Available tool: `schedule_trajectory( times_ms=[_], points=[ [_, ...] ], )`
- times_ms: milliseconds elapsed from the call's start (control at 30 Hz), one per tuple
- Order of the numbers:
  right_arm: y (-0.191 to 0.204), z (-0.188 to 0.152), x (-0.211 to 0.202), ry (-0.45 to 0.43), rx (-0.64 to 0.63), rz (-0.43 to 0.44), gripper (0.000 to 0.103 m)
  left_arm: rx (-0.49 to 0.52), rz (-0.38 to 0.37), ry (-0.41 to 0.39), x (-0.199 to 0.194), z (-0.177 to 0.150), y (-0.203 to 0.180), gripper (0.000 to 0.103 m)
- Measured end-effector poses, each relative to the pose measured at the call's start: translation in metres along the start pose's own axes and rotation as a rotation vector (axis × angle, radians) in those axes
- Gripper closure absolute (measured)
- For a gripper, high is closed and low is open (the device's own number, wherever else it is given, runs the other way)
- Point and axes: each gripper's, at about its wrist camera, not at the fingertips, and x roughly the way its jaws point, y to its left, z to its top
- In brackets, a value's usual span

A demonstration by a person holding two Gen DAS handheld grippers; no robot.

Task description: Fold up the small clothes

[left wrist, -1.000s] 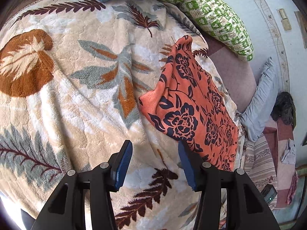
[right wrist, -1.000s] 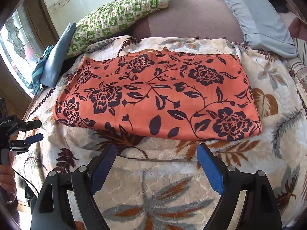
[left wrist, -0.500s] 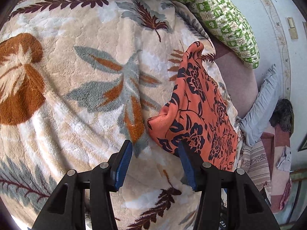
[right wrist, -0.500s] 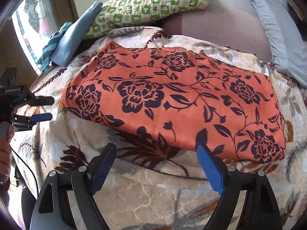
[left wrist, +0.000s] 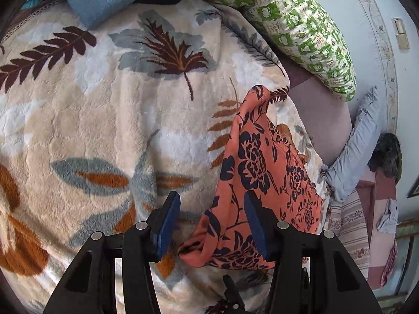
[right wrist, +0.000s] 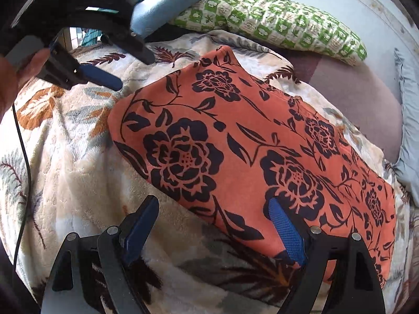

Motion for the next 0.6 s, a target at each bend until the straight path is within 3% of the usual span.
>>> schedule_trajectory(
  times_ms=[333,600],
  points=[
    [0.021,0.015,0.012,-0.063,-0.112,-0.120,0.016,0.066,0.070,0.064,0.067,0.050,-0.040,0.053],
    [0.018,0.028,0.019,-0.097,-0.103,-0.136,0.018,0.143,0.096,0.160,0.124,0.060,-0.066,0.052]
  ],
)
